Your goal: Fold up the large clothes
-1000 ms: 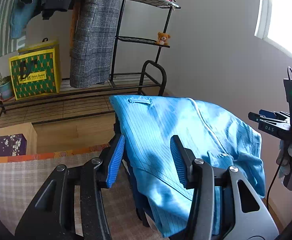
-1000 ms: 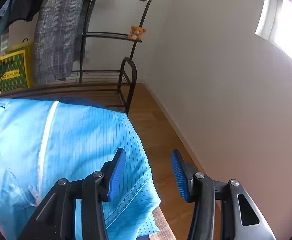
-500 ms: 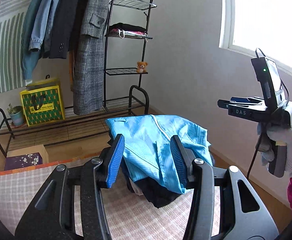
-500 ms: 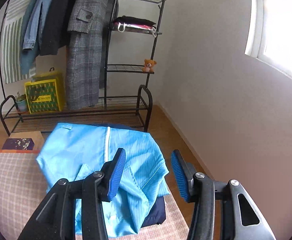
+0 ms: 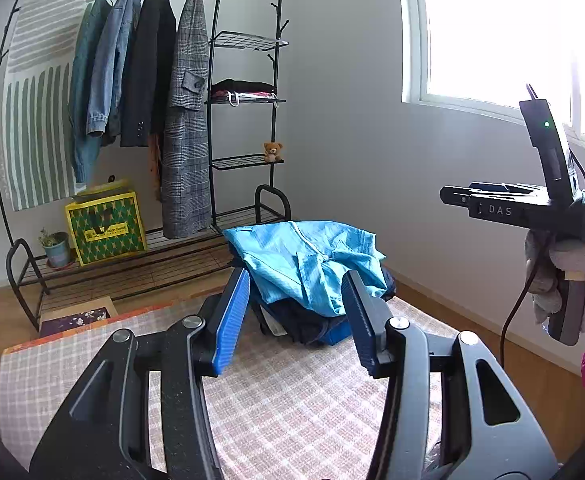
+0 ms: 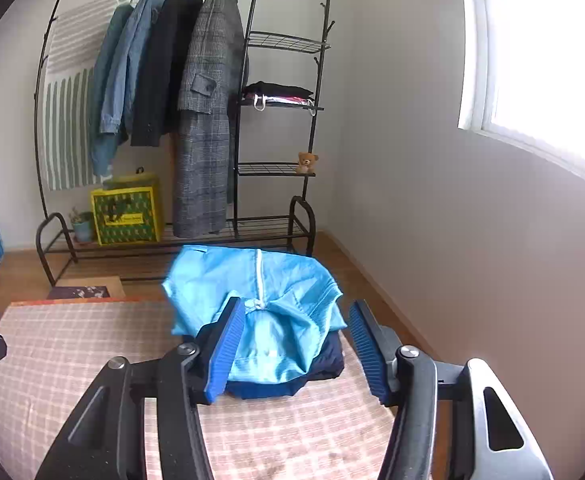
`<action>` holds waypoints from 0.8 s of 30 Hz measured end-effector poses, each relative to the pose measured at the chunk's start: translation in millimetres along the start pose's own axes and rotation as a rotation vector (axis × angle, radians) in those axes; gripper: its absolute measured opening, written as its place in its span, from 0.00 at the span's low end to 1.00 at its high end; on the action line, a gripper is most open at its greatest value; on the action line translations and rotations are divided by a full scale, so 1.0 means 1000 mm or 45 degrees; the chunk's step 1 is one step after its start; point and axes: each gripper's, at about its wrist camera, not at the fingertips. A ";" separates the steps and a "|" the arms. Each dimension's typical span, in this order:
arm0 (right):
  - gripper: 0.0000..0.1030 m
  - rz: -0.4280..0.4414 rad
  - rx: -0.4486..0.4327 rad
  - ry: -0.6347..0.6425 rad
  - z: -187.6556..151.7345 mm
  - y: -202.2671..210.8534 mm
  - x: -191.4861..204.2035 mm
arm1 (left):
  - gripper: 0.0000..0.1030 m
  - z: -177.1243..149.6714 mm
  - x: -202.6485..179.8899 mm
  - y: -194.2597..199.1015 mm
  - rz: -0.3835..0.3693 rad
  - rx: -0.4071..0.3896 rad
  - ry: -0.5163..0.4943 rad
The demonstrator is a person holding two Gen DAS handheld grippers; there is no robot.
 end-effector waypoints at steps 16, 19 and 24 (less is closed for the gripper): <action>0.73 -0.037 -0.021 -0.039 -0.130 0.023 0.015 | 0.77 -0.087 -0.017 0.024 0.032 0.073 -0.001; 0.79 -0.027 -0.001 -0.037 -0.140 0.018 0.017 | 0.80 -0.098 -0.023 0.017 0.053 0.104 -0.031; 0.95 -0.080 -0.017 -0.063 -0.151 0.009 0.012 | 0.91 -0.112 -0.025 0.014 0.071 0.111 -0.030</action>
Point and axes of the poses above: each gripper's, at about its wrist camera, not at the fingertips, and y roughly against the way its jaws point, x to its left, z to its top, and after that the axes turned 13 degrees about -y, right-handed
